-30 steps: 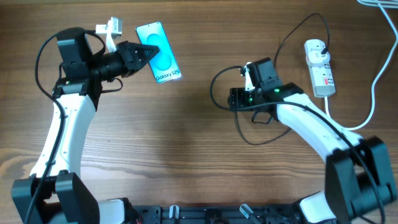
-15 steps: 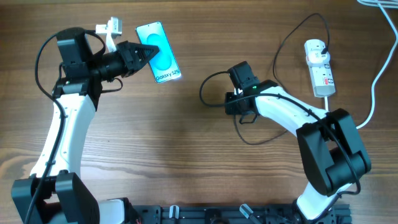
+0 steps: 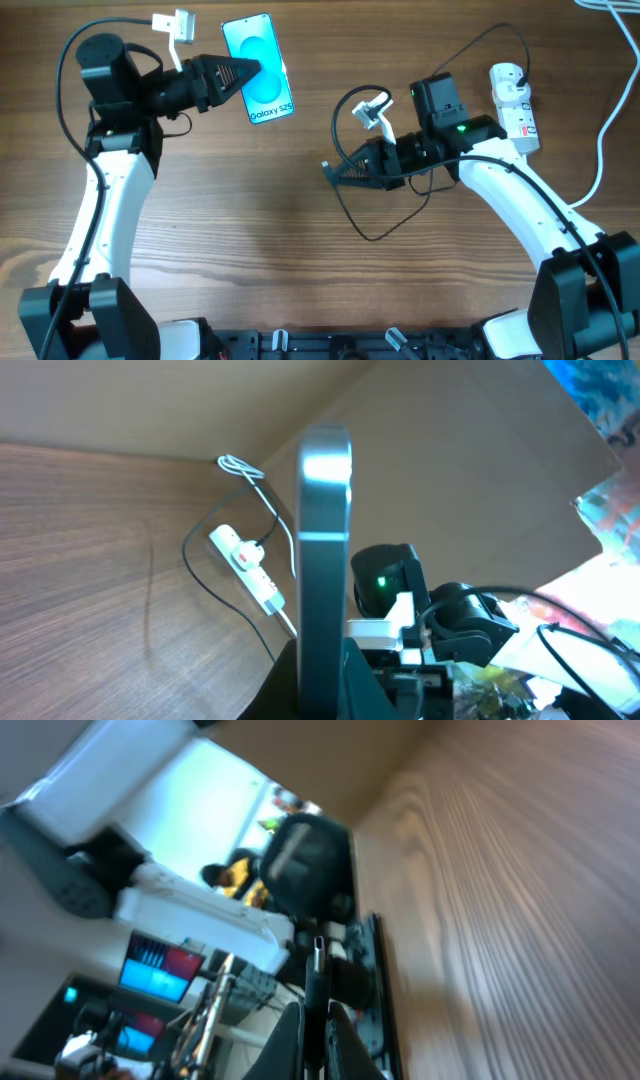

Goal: Plug charger to phone and switch on socket
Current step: 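Bring the cable connector in the right gripper to the phone's bottom port, then align the connector with the phone port using the right gripper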

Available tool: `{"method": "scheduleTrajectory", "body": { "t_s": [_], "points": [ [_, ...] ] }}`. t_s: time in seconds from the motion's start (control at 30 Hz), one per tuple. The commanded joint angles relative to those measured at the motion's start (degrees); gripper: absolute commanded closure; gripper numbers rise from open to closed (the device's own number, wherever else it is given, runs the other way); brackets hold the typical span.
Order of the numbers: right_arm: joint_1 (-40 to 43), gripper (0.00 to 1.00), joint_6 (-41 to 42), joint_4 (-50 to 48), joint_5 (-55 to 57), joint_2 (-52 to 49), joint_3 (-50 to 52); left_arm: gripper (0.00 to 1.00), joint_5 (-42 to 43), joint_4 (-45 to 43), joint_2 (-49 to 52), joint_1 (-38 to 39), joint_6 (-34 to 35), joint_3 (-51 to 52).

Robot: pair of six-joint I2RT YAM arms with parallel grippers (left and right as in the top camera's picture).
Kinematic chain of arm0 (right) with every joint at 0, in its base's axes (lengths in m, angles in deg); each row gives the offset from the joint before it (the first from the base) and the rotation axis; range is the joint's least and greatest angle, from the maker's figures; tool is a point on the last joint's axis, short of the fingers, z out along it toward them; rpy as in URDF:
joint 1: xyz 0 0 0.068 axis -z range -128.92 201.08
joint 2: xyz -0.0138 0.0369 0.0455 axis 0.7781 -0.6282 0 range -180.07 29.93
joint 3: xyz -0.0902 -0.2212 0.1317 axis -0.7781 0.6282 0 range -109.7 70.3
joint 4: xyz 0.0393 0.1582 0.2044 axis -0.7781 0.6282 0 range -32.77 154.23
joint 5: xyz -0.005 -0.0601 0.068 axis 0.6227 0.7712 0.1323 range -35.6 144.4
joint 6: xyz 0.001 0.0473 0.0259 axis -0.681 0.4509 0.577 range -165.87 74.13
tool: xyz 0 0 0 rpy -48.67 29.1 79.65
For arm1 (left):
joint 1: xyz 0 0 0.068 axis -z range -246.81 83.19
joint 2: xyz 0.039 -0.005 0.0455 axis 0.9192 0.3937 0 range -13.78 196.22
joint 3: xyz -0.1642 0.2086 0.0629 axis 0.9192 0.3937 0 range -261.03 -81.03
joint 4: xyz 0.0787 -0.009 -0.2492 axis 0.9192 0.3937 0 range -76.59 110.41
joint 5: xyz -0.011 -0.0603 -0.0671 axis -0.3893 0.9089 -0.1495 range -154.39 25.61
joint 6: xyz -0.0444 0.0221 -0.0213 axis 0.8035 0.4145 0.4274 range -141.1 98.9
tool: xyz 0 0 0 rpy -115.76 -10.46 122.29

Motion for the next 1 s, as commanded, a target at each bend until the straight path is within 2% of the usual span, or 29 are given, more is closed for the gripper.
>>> {"method": "scheduleTrajectory", "body": {
  "t_s": [0.0,0.07,0.17,0.3,0.53,0.6,0.67,0.83,0.97],
  "points": [
    [-2.4,0.96,3.1,-8.1,-6.4,0.0,-0.1,0.96,-2.7,-1.0,-0.4,3.0,4.9,-0.8],
    [-4.5,0.95,16.1,-17.6,6.1,0.0,-0.1,0.96,-6.8,-1.1,-0.4,5.0,8.7,-0.8],
    [-5.3,0.95,27.7,-29.4,8.2,0.0,-0.1,0.96,-7.7,-1.1,-0.4,5.6,10.9,-0.8],
    [-5.3,0.95,32.8,-33.7,10.0,0.0,-0.1,0.96,-8.6,-1.1,-0.4,5.4,12.6,-0.8],
    [-5.2,0.95,36.2,-38.2,11.8,-0.1,-0.1,0.96,-6.8,-1.2,-0.4,5.4,12.6,-0.8],
    [-5.2,0.96,36.6,-38.3,11.8,-0.1,-0.1,0.96,-4.0,-4.5,-0.4,5.1,13.4,-0.8],
    [-5.2,0.96,39.7,-42.1,11.7,-0.2,0.0,0.96,-2.8,-13.7,-0.4,3.4,20.8,-0.8],
    [-5.1,0.96,42.5,-45.3,12.4,-1.2,0.0,0.96,-2.8,-14.3,-0.4,3.5,21.6,-0.8],
    [-5.2,0.96,49.5,-55.7,11.3,-5.2,0.0,0.96,-2.8,-14.3,-0.4,3.5,22.6,-0.8]
  ]
}}
